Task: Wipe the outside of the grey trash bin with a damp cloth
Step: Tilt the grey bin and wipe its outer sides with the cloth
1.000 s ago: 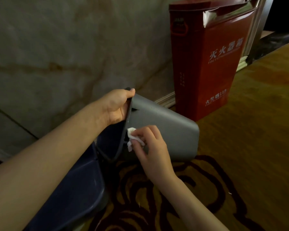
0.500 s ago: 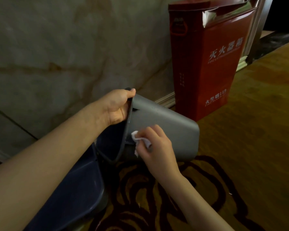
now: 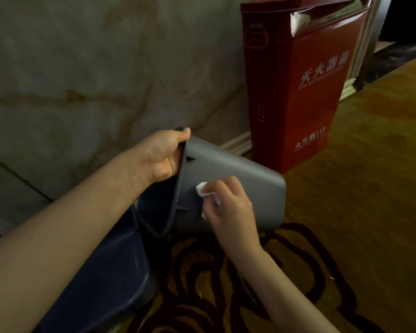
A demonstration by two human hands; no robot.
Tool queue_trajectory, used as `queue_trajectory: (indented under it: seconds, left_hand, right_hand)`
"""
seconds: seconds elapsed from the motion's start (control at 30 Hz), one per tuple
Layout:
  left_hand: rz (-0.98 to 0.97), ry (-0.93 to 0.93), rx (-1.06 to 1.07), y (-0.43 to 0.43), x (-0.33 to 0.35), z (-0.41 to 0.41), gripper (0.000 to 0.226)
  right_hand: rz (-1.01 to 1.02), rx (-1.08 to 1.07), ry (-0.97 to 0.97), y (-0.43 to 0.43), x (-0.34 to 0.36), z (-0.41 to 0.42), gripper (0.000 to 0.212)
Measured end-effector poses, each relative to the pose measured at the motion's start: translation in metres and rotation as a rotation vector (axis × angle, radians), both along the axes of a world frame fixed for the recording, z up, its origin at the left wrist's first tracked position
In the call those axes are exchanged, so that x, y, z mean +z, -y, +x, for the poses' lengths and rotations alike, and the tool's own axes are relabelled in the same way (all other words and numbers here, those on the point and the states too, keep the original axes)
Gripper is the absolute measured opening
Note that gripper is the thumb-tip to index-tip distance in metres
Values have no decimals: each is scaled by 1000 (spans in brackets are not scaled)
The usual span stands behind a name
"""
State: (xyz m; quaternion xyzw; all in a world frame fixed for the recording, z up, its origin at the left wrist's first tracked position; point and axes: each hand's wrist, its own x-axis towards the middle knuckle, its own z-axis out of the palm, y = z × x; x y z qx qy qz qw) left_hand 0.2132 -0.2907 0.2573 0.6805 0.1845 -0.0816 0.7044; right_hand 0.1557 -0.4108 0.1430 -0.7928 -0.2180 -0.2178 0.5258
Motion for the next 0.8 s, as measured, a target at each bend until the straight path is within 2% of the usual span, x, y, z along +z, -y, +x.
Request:
queue_trajectory:
  seconds: [0.13, 0.27, 0.33, 0.6, 0.67, 0.8]
  left_hand:
    - [-23, -4, -28, 3, -2, -3, 28]
    - [-41, -7, -52, 2, -2, -9, 29]
    - [-48, -7, -47, -3, -3, -14, 30]
    - [-104, 15, -73, -22, -10, -33, 33]
    - [-120, 19, -103, -23, -14, -38, 33]
    - [-160, 18, -164, -20, -19, -44, 31]
  right_hand:
    - [166, -227, -23, 4, 12, 19, 12]
    - [156, -70, 46, -16, 21, 25, 15]
    - [156, -72, 31, -18, 9, 26, 15]
    - [259, -416, -446, 33, -34, 40, 15]
    - [296, -374, -374, 26, -18, 34, 14]
    - [281, -70, -3, -17, 30, 17, 14]
